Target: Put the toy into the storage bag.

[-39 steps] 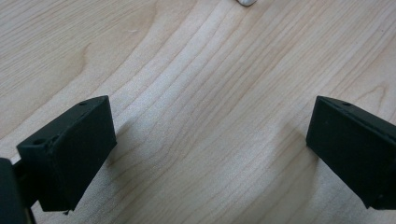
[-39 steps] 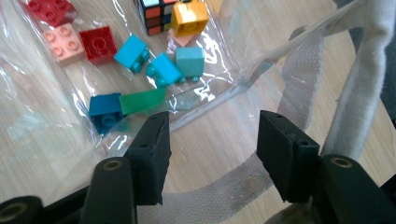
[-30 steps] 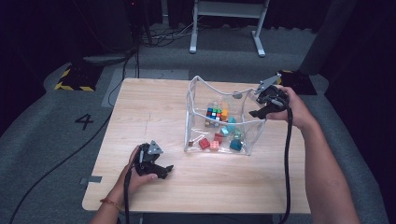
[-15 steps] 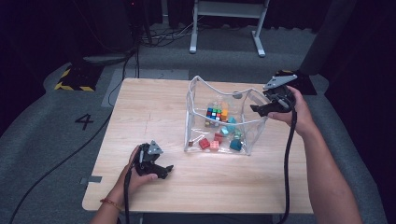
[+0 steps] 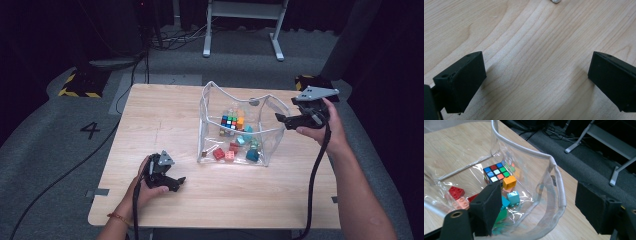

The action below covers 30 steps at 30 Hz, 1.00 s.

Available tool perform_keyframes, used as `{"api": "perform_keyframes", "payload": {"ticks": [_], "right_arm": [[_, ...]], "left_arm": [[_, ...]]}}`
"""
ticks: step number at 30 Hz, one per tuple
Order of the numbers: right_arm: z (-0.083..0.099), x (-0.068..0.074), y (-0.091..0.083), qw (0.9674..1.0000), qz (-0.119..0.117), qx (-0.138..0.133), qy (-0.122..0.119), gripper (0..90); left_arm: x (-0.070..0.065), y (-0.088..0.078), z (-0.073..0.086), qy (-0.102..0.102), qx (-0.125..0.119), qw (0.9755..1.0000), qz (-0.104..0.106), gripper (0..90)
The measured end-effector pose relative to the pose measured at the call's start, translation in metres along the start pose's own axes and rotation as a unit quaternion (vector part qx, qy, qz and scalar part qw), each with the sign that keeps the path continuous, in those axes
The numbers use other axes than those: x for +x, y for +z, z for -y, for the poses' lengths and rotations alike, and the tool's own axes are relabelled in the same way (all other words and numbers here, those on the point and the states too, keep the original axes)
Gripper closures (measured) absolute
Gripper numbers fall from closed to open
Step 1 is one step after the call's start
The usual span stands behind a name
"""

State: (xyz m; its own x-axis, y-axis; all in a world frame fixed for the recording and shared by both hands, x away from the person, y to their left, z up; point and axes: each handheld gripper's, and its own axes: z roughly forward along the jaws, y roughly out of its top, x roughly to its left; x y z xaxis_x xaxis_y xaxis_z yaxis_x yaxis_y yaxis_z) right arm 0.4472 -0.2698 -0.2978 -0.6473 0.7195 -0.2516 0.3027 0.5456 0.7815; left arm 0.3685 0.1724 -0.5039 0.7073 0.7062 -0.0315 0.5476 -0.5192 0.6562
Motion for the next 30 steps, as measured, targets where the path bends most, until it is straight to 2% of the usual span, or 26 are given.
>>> {"api": "perform_keyframes", "payload": {"ticks": [1,2,6,16,30], "right_arm": [[0.000,0.000,0.000,1.0000,0.000,0.000,0.000,21.9],[0.003,0.001,-0.007,0.9999,0.002,-0.013,0.010,21.7],[0.010,0.002,-0.018,0.9995,0.013,-0.027,0.012,21.1],[0.033,0.013,-0.033,0.9983,0.005,-0.057,0.010,21.2],[0.072,0.025,-0.035,0.9982,0.003,-0.057,0.019,21.4]], "left_arm": [[0.000,0.000,0.000,0.000,0.000,1.0000,0.000,1.5],[0.000,0.000,0.000,0.000,0.000,1.0000,0.000,1.5],[0.000,0.000,0.000,0.000,0.000,1.0000,0.000,1.5],[0.000,0.000,0.000,0.000,0.000,1.0000,0.000,1.5],[0.000,0.000,0.000,0.000,0.000,1.0000,0.000,1.5]]}}
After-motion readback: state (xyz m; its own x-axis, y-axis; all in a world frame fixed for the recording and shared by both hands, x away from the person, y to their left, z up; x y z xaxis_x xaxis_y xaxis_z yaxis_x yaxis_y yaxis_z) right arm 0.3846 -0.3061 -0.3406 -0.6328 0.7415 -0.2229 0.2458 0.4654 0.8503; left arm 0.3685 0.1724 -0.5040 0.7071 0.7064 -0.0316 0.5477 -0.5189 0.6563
